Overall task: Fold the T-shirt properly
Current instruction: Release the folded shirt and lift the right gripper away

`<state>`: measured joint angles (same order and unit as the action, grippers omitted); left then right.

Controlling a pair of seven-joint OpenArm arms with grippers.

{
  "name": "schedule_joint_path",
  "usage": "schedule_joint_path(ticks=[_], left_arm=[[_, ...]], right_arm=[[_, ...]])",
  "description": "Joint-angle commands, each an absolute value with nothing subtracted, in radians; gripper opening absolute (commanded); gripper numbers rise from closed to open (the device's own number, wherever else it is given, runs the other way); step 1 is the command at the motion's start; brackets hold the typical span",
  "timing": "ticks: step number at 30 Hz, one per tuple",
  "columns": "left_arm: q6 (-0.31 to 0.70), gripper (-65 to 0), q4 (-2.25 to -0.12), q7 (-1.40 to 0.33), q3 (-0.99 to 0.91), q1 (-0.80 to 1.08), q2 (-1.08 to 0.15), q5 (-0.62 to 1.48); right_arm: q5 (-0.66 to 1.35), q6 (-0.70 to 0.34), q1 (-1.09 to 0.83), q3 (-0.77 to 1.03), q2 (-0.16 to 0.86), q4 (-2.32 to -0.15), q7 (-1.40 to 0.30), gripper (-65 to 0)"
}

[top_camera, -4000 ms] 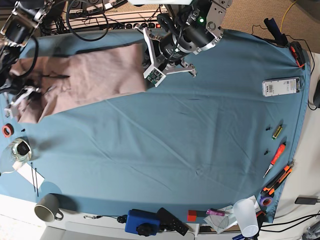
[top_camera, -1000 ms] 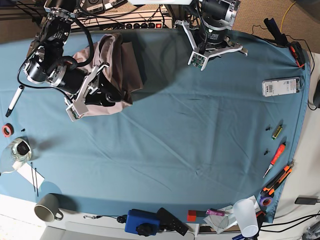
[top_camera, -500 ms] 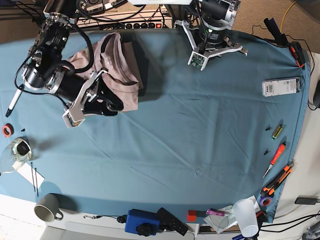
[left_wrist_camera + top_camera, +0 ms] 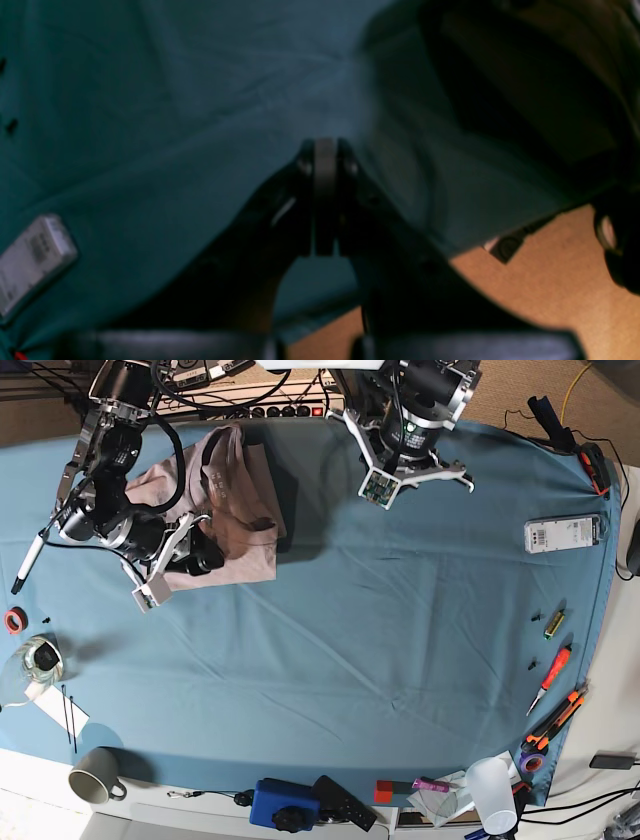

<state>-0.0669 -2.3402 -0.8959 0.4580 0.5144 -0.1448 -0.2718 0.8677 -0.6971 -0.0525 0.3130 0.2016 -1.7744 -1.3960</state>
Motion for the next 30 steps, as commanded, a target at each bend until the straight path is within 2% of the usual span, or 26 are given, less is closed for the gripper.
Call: schedule_joint_path(ticks=[1,6,9,15,20,24,26,30], left_arm=[[-0.067,-65.0,-2.356,-0.875,0.462,0.515,-0.141,-0.273],[-0.067,-65.0,-2.356,-0.874,0.462,0.515,-0.141,-0.272],[-0.067,-65.0,-2.356,-0.875,0.462,0.515,-0.142,-0.272],[-0.067,-65.0,-2.356,-0.875,0.462,0.516,-0.142,-0.272],[-0.067,-65.0,-2.356,-0.875,0.462,0.515,-0.142,-0.292],[-0.104,-65.0,-2.356,-0.892,0.46,0.515,-0.155,-0.435],[-0.116,-65.0,-2.356,-0.901,0.444,0.516,-0.169,-0.469],[-0.116,-65.0,-2.356,-0.902,0.352,0.516,-0.184,-0.469]], right_arm=[[0.885,-0.698,-0.037,0.316,0.213,-1.759,-1.377,-48.9],[0.847,-0.698,-0.009,0.315,0.213,-1.542,-1.335,-49.0],[0.871,-0.698,0.013,0.315,0.213,-1.468,-1.372,-49.0],[1.178,-0.698,0.019,0.322,0.226,-1.586,-1.396,-49.0],[1.178,-0.698,0.01,0.44,0.233,-1.736,-1.396,-49.0],[1.181,-0.698,-0.02,0.569,0.234,-1.737,-1.396,-49.1],[1.187,-0.698,-0.035,0.627,0.238,-1.737,-1.396,-51.7],[1.215,-0.698,-0.08,0.697,0.304,-1.738,-1.396,-65.0]])
